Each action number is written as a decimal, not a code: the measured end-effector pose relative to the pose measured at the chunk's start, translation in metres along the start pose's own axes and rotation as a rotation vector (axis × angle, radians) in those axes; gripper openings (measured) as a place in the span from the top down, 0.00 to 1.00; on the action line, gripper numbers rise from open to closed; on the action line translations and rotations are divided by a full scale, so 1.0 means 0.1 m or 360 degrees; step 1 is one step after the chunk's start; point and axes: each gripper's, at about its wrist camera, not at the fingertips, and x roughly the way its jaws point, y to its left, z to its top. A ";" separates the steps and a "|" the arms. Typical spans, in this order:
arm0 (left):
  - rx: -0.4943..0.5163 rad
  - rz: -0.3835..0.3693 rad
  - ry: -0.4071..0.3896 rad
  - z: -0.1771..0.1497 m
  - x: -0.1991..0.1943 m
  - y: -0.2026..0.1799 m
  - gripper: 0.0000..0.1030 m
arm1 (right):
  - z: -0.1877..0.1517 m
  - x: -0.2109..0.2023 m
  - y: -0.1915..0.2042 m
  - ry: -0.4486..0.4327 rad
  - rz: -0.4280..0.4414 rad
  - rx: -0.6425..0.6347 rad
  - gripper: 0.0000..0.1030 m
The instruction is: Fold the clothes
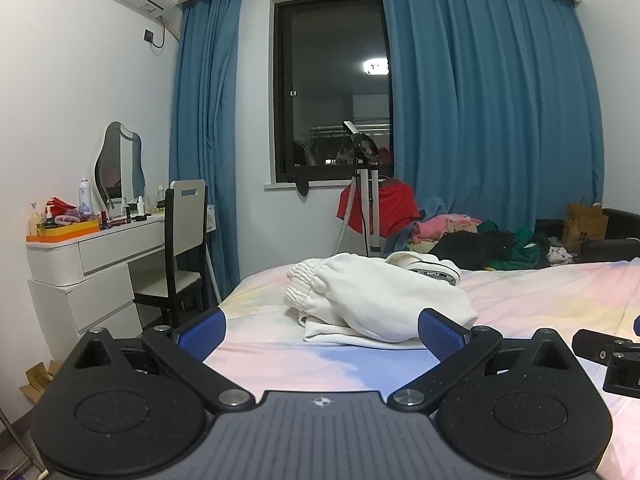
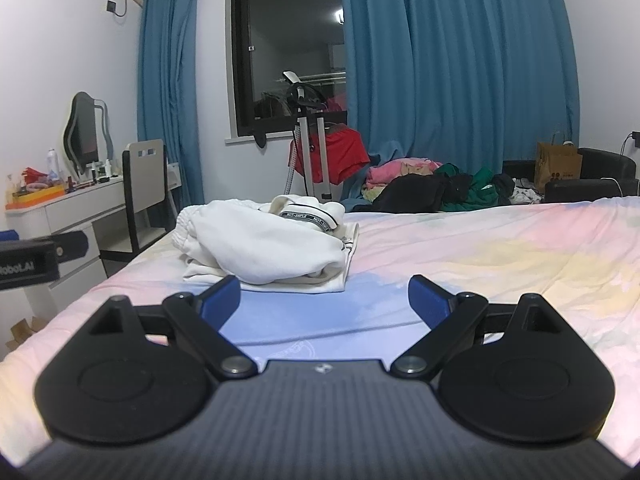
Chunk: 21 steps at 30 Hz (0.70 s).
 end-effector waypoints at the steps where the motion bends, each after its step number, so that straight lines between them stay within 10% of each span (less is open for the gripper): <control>1: 0.0000 0.0002 -0.0003 0.00 0.00 0.00 0.00 | 0.00 -0.01 0.00 0.0000 -0.0003 0.0001 0.10; 21: -0.0018 -0.0011 -0.0004 0.00 0.07 -0.02 0.00 | 0.02 0.02 -0.05 0.0046 -0.0052 0.0031 0.10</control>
